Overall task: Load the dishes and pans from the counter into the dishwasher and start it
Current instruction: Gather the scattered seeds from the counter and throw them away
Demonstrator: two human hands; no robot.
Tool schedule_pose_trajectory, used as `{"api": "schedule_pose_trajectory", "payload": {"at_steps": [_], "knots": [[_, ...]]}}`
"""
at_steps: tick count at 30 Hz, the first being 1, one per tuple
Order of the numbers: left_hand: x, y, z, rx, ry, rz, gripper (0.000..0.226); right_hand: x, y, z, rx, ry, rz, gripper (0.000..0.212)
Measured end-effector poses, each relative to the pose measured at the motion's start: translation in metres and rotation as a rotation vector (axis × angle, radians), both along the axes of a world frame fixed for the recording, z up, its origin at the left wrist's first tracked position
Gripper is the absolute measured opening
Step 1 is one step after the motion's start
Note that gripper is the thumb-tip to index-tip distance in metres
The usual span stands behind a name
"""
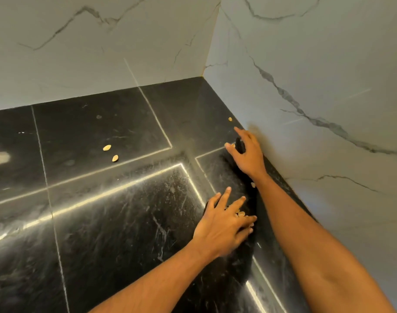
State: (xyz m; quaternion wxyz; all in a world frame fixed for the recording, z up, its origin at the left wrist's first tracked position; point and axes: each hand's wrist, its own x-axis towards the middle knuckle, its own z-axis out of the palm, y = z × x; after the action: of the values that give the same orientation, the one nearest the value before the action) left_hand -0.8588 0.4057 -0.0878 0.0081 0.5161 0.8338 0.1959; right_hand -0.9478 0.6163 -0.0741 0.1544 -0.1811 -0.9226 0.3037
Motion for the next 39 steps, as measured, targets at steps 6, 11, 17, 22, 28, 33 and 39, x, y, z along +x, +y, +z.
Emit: {"api": "schedule_pose_trajectory", "payload": {"at_steps": [6, 11, 17, 22, 28, 33, 39], "knots": [[0.000, 0.002, -0.003, 0.069, -0.024, 0.004, 0.029, 0.018, -0.014, -0.008, 0.065, -0.008, 0.083, 0.029], [0.001, 0.002, -0.006, 0.217, -0.148, 0.057, 0.022, 0.100, -0.029, -0.001, -0.050, -0.033, -0.005, 0.027], [-0.003, -0.003, 0.013, 0.350, -0.425, 0.092, 0.028, 0.160, -0.089, -0.002, -0.073, -0.026, -0.233, 0.046], [-0.015, -0.028, 0.021, 0.604, -0.766, 0.300, 0.026, 0.147, -0.148, 0.002, -0.076, -0.066, -0.278, 0.052], [-0.081, -0.117, 0.022, 0.568, -0.509, 0.374, 0.023, 0.120, -0.219, -0.012, 0.097, -0.119, -0.221, 0.050], [-0.186, -0.185, 0.018, 0.342, -0.129, 0.416, 0.043, 0.112, -0.226, -0.014, 0.128, -0.103, -0.300, 0.043], [-0.246, -0.199, 0.011, -0.183, -0.117, 0.441, 0.072, 0.114, -0.223, -0.012, 0.158, -0.098, -0.304, 0.041]]}}
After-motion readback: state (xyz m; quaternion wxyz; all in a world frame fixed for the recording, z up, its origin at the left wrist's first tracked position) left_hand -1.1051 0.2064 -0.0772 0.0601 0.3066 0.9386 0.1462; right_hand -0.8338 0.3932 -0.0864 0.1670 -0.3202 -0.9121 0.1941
